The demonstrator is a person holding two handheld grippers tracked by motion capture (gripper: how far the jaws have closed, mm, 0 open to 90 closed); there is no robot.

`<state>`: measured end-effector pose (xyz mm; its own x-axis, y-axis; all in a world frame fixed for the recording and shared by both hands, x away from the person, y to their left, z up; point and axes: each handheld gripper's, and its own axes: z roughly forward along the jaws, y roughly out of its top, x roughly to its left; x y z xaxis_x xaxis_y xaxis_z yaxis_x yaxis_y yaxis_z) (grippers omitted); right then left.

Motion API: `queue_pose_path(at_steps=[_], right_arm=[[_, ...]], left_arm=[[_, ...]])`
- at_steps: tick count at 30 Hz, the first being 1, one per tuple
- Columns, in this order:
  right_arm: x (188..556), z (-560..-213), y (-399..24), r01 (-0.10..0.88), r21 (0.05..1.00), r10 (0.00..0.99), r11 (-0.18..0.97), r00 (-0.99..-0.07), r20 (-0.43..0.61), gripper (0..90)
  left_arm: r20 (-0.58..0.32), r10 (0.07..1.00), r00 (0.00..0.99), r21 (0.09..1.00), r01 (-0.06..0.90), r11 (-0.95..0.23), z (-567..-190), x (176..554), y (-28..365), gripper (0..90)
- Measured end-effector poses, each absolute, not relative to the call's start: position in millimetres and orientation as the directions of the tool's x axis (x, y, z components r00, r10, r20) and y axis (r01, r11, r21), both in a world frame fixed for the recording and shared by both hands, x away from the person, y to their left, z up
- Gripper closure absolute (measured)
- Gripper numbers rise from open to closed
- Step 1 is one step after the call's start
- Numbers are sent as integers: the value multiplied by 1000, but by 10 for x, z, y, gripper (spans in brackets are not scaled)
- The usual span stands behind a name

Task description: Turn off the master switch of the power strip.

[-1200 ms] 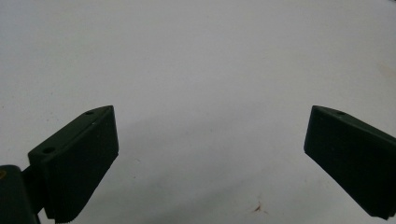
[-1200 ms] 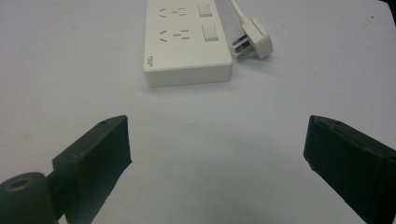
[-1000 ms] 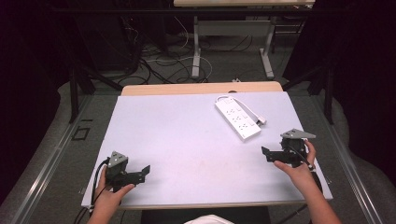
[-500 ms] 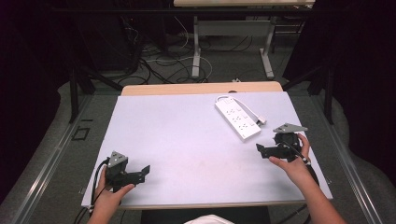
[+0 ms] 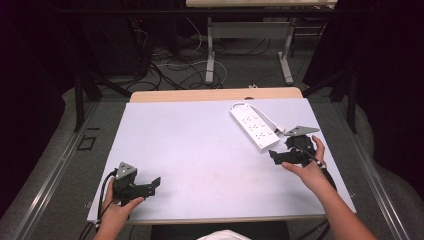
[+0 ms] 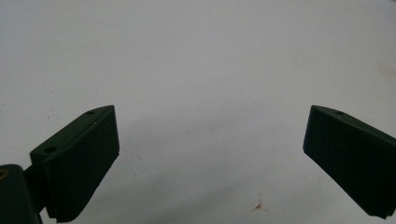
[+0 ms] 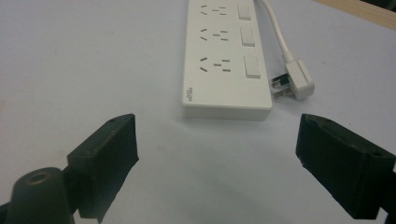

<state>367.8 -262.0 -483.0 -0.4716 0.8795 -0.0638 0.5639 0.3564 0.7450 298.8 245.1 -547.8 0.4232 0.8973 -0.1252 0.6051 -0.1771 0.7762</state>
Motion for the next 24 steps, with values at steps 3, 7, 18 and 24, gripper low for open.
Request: queue_pose_path(at_steps=[3,7,18,24], right_arm=[[3708,-4797,-2590,570,736,875,364,-479,-62,142],[3759,-4761,-2562,578,724,871,377,-487,-65,148],[3900,-4693,-2562,595,696,861,403,-504,-68,177],[3952,-4624,-2575,600,694,862,398,-504,-58,190]], left_arm=[[-126,897,423,775,607,-177,-5478,2986,2451,40],[-125,897,423,774,607,-178,-5480,2987,2452,40],[-124,897,425,774,607,-181,-5481,2987,2448,42],[-124,896,427,773,607,-183,-5482,2989,2445,42]])
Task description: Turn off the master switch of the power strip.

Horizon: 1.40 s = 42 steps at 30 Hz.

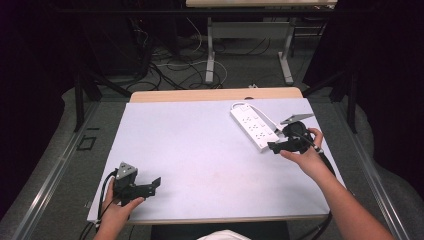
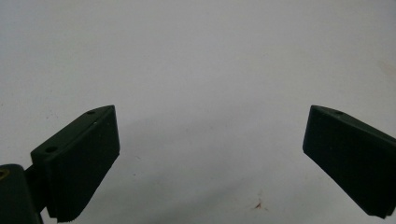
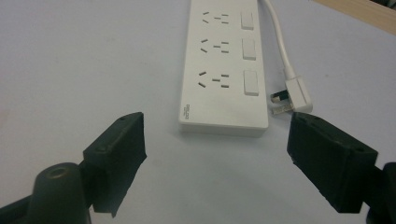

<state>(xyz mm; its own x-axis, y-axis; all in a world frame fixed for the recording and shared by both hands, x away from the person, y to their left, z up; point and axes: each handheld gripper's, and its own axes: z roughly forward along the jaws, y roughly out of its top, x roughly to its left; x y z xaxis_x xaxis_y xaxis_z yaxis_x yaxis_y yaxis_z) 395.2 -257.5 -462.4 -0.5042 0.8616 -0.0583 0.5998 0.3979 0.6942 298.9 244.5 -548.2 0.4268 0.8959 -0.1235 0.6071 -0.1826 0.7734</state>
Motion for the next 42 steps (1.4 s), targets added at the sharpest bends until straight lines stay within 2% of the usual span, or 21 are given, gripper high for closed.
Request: queue_pose_path(at_steps=[28,42], right_arm=[[4265,-4502,-2610,626,670,872,398,-486,-64,228],[4477,-4484,-2537,591,692,866,415,-489,-102,306]], left_arm=[[-125,897,423,769,613,-182,-5488,2998,2461,44],[-128,896,424,771,611,-179,-5486,3000,2462,45]])
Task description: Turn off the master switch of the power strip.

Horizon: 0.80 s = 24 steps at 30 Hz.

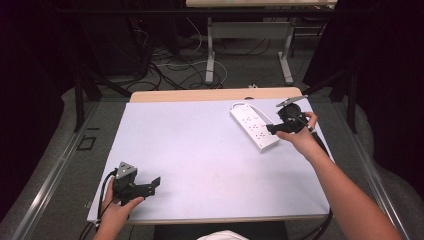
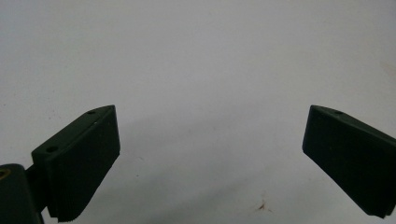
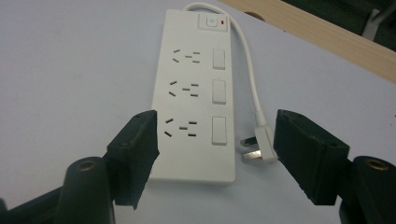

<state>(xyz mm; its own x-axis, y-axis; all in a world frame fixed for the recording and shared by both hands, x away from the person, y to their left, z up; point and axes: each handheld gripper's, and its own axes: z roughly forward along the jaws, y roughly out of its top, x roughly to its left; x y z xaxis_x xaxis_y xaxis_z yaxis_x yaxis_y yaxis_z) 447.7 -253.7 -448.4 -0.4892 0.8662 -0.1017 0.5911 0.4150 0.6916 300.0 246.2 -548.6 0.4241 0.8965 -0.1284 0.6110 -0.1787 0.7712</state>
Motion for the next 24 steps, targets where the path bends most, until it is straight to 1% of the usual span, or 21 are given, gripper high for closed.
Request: queue_pose_path(at_steps=[5,12,16,24], right_arm=[[4557,-4487,-2495,582,692,860,427,-498,-111,316],[4710,-4491,-2445,599,692,866,403,-494,-77,321],[4785,-4488,-2415,596,694,868,403,-489,-84,342],[4911,-4490,-2373,589,697,874,408,-473,-112,353]], left_arm=[[-125,900,418,772,610,-177,-5493,2994,2475,45],[-128,902,412,771,613,-171,-5487,2971,2490,45],[-129,906,404,775,611,-162,-5495,2961,2492,46],[-127,904,409,774,611,-168,-5497,2959,2493,47]])
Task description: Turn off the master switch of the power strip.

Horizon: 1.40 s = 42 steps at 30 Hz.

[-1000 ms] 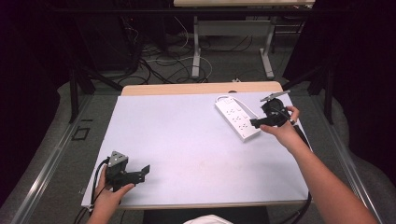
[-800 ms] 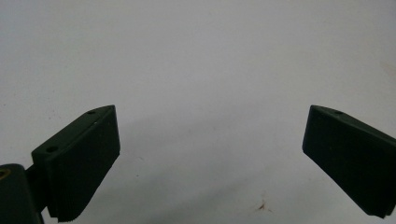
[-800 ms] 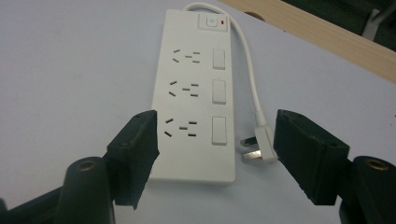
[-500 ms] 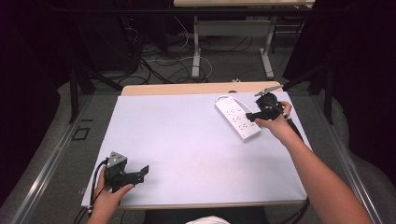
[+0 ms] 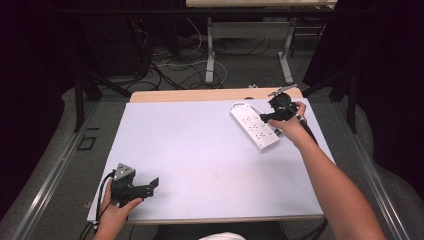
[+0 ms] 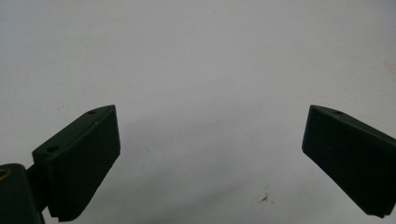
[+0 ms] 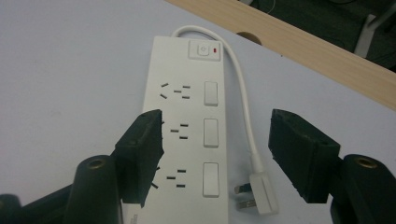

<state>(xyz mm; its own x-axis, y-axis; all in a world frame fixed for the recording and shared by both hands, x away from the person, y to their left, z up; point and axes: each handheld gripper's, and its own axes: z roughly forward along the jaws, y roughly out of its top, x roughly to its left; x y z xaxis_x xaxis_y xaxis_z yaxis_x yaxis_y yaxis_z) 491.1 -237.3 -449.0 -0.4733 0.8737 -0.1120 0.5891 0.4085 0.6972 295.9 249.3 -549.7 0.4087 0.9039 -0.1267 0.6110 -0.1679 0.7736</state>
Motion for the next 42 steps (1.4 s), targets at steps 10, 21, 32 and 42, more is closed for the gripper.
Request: queue_pose_path(at_steps=[10,21,32,42], right_arm=[[5074,-4546,-2356,594,698,882,401,-455,-119,392],[5240,-4682,-2327,623,683,892,380,-443,-93,419],[5416,-4678,-2255,633,657,878,408,-469,-94,453],[5610,-4850,-2127,638,648,875,415,-474,-94,506]], left_arm=[[-128,906,403,768,619,-167,-5501,2952,2493,49],[-129,908,398,764,624,-165,-5516,2958,2496,50],[-121,911,395,763,624,-169,-5514,2951,2513,50],[-125,916,380,758,633,-159,-5524,2938,2552,51]])
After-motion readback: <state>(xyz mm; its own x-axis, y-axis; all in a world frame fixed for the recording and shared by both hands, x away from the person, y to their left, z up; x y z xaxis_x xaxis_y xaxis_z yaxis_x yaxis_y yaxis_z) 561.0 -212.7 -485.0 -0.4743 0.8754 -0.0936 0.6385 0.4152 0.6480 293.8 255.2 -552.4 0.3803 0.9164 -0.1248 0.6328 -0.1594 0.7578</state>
